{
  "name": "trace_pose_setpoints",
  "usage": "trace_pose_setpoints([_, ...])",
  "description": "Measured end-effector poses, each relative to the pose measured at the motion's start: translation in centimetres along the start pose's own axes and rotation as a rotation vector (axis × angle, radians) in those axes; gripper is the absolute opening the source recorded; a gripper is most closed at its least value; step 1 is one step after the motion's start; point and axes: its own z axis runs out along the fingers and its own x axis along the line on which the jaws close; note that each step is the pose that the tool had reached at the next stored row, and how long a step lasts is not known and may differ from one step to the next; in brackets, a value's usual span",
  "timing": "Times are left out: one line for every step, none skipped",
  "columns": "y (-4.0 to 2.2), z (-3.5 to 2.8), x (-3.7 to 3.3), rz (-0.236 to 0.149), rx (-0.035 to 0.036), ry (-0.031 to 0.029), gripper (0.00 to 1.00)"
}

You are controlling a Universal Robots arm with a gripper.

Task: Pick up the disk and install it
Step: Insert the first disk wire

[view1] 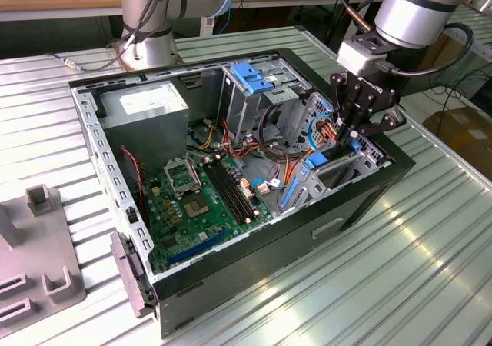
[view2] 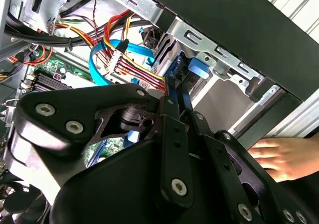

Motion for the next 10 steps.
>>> trace_pose_setpoints([0.0, 0.0, 0.06, 0.0, 0.0, 0.0003, 0.16])
trace_pose_setpoints([0.01, 0.01, 0.14, 0.0, 0.0, 0.0004, 0.16])
trace_pose_setpoints([0.01, 0.03, 0.18, 0.0, 0.0, 0.0002, 0.16])
trace_pose_setpoints([0.01, 0.04, 0.2, 0.0, 0.0, 0.0002, 0.16])
trace_pose_setpoints([0.01, 0.04, 0.2, 0.0, 0.0, 0.0003, 0.16])
trace_pose_setpoints([0.01, 0.06, 0.2, 0.0, 0.0, 0.0002, 0.16])
trace_pose_setpoints([0.01, 0.11, 0.2, 0.0, 0.0, -0.0001, 0.16])
trace_pose_setpoints([0.01, 0.17, 0.2, 0.0, 0.0, -0.0001, 0.16])
trace_pose_setpoints([0.01, 0.23, 0.2, 0.0, 0.0, 0.0002, 0.16])
trace_pose_setpoints([0.01, 0.28, 0.19, 0.0, 0.0, 0.0003, 0.16])
